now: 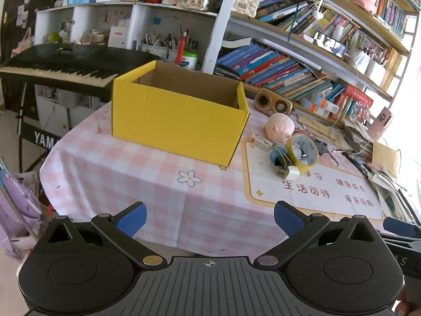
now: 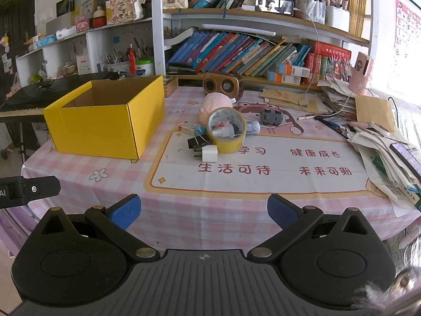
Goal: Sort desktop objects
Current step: 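Move both tools forward toward the cluster of objects beside the pig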
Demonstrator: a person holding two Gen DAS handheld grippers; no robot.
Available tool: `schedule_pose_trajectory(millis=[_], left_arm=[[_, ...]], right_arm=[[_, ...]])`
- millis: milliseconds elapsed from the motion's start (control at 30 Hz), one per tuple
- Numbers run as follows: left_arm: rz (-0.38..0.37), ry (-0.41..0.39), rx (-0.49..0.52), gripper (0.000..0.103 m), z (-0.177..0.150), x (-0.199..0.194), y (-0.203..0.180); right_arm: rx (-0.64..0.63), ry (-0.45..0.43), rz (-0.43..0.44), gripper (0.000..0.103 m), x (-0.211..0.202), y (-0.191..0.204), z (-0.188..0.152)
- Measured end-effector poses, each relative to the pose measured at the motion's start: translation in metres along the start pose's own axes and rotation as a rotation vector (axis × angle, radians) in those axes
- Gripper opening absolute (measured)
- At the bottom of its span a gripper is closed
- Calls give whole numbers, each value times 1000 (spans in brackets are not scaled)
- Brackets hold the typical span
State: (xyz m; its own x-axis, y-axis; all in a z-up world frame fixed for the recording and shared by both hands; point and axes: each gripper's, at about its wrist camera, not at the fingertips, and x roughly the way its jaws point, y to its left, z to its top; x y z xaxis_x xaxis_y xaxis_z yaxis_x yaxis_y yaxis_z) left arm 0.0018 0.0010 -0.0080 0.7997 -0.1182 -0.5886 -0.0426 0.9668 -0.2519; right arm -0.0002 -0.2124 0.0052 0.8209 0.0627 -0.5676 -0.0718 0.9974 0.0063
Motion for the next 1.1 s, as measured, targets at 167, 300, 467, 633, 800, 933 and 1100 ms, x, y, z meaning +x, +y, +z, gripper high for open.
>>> schedule_pose_trajectory(millis=[167,300,467,633,800,933,1100], left_arm=[[-3,-1,-14,103,0,0,3],[-12,-4,-18,103,1,0,4],[-12,-5,-18,103,2,-1,5],[-23,-3,-17,103,2,-1,6],[-29,-6,-10,103,4,0,5],[-35,0,-7,103,4,1,6],[-20,21,10,103,6,3,5]], right_arm=[[0,0,0,103,0,0,0],[2,0,-1,103,0,0,0],[2,1,1,103,1,0,0],[0,1,2,103,2,0,0],[-1,1,2,103,3,1,1],[0,2,2,103,1,1,1],[2,5,0,103,3,1,2]])
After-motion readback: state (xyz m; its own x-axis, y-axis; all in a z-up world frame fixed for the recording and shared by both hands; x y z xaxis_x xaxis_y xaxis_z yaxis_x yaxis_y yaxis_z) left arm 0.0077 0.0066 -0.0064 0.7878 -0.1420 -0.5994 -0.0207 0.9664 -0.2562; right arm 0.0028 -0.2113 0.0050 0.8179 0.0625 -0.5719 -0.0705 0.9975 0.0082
